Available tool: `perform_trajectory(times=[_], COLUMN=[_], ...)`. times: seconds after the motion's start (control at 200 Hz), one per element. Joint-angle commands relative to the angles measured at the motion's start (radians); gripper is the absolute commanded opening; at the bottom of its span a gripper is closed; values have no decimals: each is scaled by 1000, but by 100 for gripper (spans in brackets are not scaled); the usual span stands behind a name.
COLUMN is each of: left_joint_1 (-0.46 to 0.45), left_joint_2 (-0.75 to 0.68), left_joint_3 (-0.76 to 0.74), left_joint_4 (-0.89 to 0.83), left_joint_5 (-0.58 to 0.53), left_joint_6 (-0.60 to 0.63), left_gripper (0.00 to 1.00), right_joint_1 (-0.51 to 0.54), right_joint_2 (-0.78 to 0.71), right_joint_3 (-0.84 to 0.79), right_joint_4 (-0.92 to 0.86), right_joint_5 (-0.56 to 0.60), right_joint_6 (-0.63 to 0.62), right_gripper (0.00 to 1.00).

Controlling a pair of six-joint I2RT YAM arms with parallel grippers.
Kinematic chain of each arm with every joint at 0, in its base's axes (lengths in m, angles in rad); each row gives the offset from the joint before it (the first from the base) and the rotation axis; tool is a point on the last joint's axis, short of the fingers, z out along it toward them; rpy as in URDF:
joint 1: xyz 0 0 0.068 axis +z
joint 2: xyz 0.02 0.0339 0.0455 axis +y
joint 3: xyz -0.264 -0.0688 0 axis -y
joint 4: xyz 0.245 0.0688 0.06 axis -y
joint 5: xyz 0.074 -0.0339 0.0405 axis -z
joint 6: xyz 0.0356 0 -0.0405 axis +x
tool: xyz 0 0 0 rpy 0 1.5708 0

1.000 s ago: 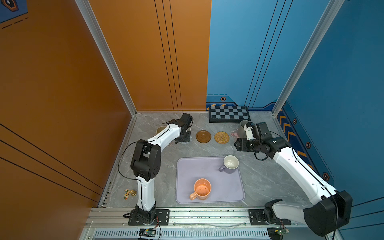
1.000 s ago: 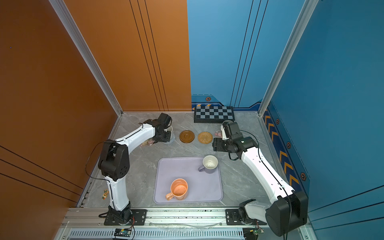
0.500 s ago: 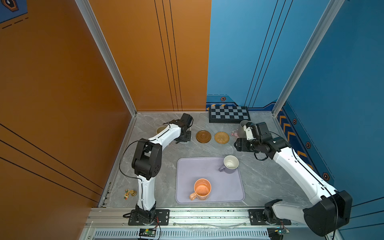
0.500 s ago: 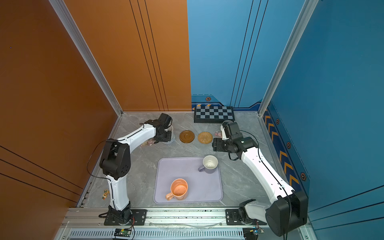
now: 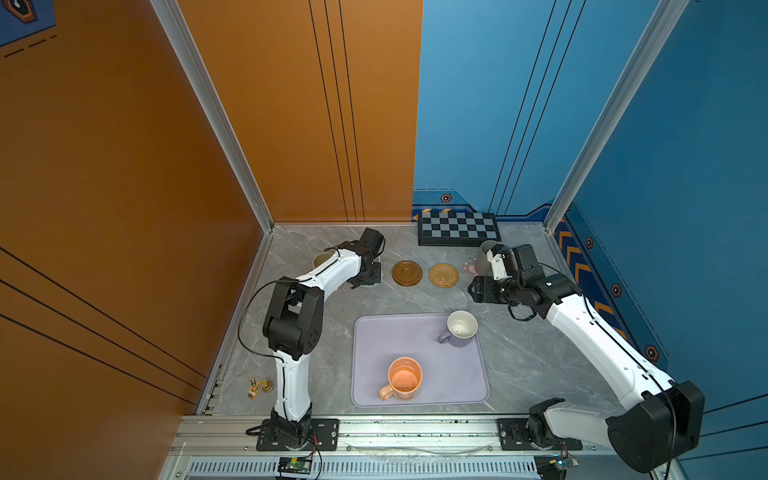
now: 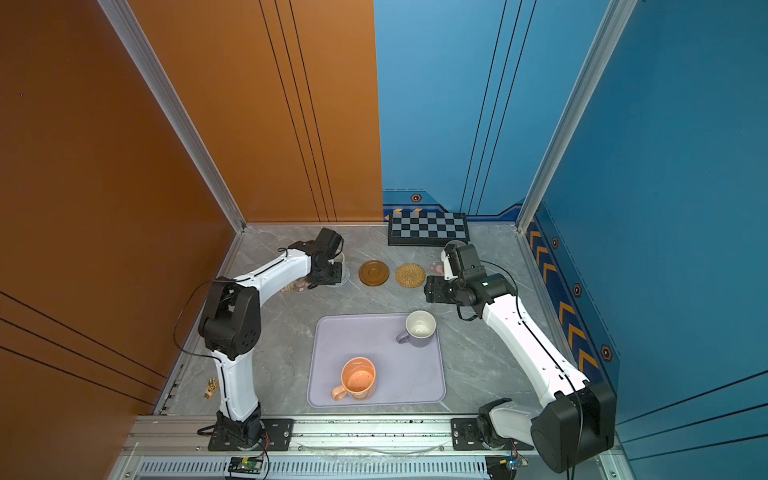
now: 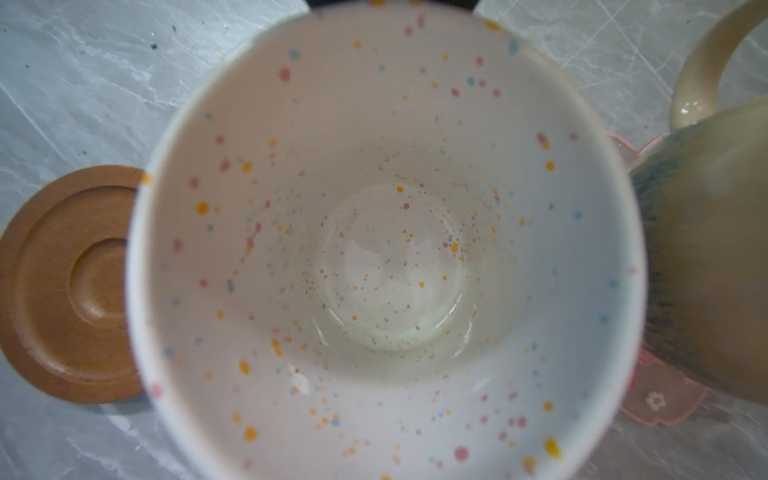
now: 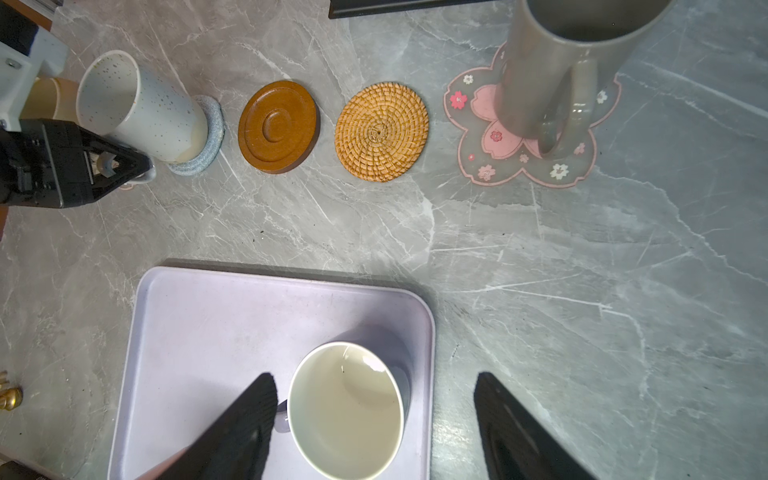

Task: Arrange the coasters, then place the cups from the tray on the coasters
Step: 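Lower the white speckled mug onto the blue woven coaster and open the left gripper, then move the right gripper over the lavender mug while the left gripper draws back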

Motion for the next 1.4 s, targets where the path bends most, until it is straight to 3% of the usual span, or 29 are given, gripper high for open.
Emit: perform_trajectory(times=[0.0, 0.08, 0.295, 0.741, 0.876, 1.396], left_joint_1=[12, 13, 10, 5, -3, -59], left_joint_2=[-28, -30, -49, -141, -218, -578], left_joint_3=[-31, -39, -62, -120, -160, -373], left_joint_4=[20, 20, 20, 20, 18, 13], left_joint_5=[18, 24, 29, 13, 17, 16], left_joint_6=[-22, -23, -31, -23, -8, 75], left_gripper=[1, 6, 30, 37, 46, 50], right_joint_1=[-5, -6, -5, 25, 51, 224], right_joint_2=[-29, -35, -53, -93, -107, -106], right_joint_3=[-15, -15, -16, -10, -8, 5], right_joint_4=[8, 6, 2, -37, -42, -42], right_joint_5=[-19, -22, -28, -4, 13, 125], right_joint_6=[-5, -4, 6, 31, 48, 140], right_gripper=[77, 77, 78, 77, 78, 78])
